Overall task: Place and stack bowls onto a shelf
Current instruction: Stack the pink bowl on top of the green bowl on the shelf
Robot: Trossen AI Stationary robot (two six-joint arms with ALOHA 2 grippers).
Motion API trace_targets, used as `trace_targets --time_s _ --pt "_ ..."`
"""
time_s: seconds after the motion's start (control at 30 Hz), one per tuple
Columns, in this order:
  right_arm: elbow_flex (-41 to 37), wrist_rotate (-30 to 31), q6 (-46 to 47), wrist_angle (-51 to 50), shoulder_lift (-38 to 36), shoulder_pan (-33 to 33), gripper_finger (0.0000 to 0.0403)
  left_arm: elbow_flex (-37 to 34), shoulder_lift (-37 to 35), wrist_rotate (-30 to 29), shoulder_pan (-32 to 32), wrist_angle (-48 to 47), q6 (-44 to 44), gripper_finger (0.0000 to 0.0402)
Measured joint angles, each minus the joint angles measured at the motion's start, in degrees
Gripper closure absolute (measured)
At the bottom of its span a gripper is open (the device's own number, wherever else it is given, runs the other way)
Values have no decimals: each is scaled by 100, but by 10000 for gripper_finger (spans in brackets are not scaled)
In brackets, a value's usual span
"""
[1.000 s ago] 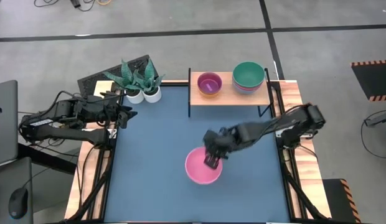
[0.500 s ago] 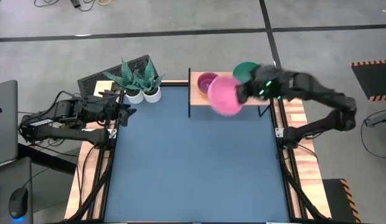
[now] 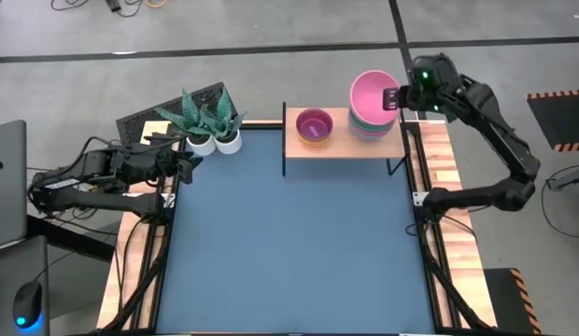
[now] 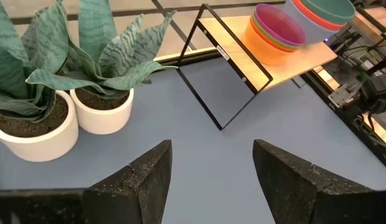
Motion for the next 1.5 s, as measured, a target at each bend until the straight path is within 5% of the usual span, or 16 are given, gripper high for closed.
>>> trace_targets --time_s 0.23,0.63,1.5 --pt "-4 -780 -191 14 536 -769 377 0 -1 0 -1 -4 18 193" --pt "-4 -838 -332 -402 727 -1300 377 1 0 316 -1 -57 13 193" --pt "-4 -1266 -973 -304 1316 -1311 338 0 1 509 -1 -48 -130 193"
